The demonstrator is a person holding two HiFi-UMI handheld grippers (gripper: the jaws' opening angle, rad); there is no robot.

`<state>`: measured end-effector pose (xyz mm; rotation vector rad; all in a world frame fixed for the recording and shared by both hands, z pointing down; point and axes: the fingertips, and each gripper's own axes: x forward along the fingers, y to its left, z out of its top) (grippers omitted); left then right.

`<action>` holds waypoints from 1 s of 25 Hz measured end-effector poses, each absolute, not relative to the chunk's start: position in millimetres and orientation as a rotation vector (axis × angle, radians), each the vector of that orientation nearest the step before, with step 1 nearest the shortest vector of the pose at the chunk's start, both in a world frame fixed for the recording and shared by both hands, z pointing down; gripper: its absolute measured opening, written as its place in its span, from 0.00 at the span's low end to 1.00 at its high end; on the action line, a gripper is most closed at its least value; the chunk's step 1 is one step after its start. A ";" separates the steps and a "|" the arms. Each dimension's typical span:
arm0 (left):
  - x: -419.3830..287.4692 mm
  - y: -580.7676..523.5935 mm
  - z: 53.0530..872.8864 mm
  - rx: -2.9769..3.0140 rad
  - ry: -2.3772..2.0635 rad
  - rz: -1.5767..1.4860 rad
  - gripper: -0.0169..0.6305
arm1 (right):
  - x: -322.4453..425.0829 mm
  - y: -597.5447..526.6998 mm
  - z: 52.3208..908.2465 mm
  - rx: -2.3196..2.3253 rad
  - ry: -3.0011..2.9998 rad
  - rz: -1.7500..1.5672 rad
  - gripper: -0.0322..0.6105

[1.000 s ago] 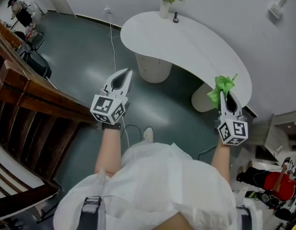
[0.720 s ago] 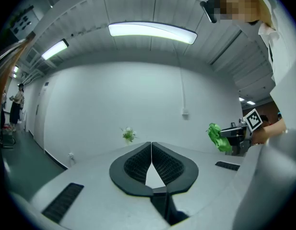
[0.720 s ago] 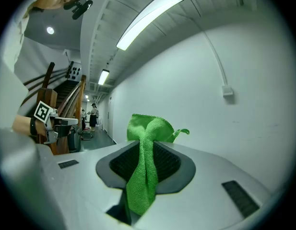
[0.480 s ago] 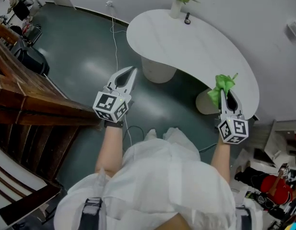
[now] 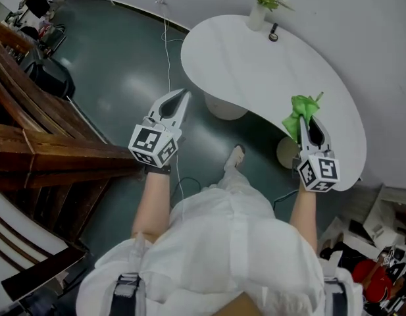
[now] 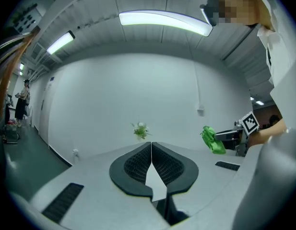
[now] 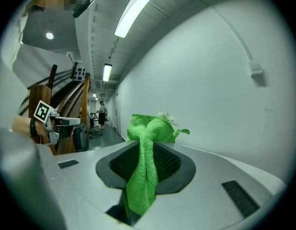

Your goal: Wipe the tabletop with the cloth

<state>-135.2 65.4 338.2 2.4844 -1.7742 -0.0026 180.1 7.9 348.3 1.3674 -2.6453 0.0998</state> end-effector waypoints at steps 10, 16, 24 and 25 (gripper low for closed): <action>-146.2 -62.5 356.7 2.458 -1.756 0.072 0.05 | 145.2 -129.2 383.4 1.246 -2.641 0.237 0.18; -150.0 -111.8 366.9 2.453 -1.756 0.111 0.05 | 123.8 -178.9 407.7 1.149 -2.627 0.272 0.18; -165.3 -157.9 392.9 2.447 -1.691 0.167 0.05 | 75.6 -217.7 443.7 1.074 -2.590 0.357 0.18; -168.8 -164.0 395.8 2.454 -1.675 0.173 0.05 | 66.8 -222.4 449.1 1.072 -2.582 0.375 0.18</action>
